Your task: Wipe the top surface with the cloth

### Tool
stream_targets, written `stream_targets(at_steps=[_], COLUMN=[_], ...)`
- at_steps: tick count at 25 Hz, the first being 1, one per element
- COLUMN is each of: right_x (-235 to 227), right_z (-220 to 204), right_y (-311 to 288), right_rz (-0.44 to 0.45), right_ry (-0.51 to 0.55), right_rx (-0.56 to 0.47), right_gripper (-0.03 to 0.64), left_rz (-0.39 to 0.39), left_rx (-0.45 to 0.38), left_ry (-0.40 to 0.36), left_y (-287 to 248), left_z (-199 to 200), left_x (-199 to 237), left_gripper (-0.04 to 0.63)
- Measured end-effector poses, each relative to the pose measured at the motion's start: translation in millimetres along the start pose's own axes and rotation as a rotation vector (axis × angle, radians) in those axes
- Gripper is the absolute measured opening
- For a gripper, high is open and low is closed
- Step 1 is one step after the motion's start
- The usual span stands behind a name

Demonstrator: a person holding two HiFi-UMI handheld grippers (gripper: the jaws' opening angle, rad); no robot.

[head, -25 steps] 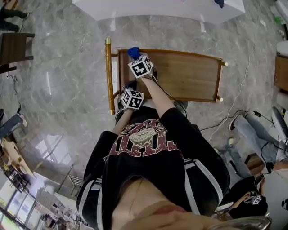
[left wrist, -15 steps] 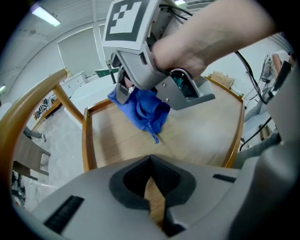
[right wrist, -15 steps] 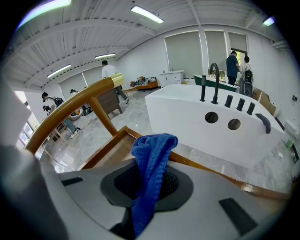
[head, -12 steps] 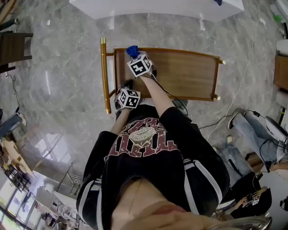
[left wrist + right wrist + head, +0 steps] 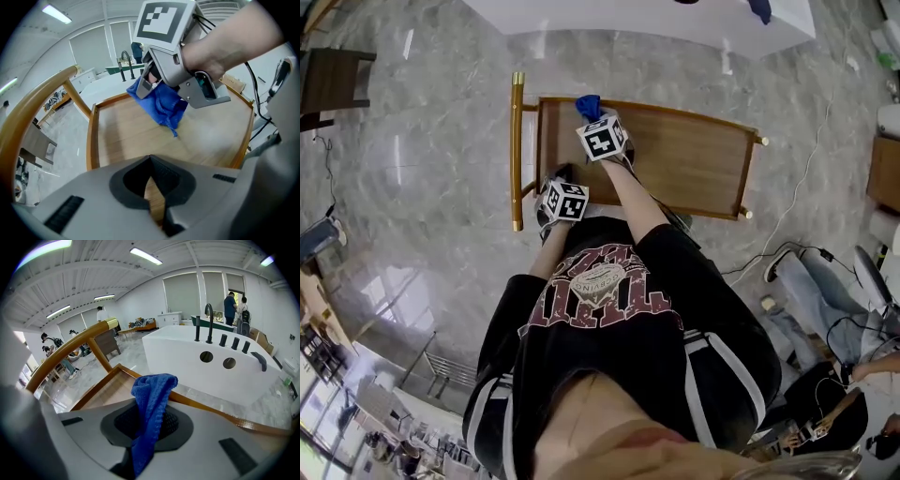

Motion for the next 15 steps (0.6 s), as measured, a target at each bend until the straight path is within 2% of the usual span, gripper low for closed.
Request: stream_targets(at_steps=[15], right_x=[-28.2], right_z=[-15.7], right_y=[5.9], right_rz=[0.000], right_ry=[-0.029], right_rx=[0.001], right_gripper=[0.057], left_rz=[0.042], left_rx=[0.033], left_ry=[0.004], left_y=[-4.1], left_z=[-1.6], left_x=[2.6], left_gripper=[0.046])
Point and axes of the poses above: the fingertips, and each gripper's own axes: y backward along the fingers, x to its left, z out of its top, the point moved 1 cm from there along y, backward along the fingers, and after that the axes turned 13 degrees about -z, right-handed, at the moved point
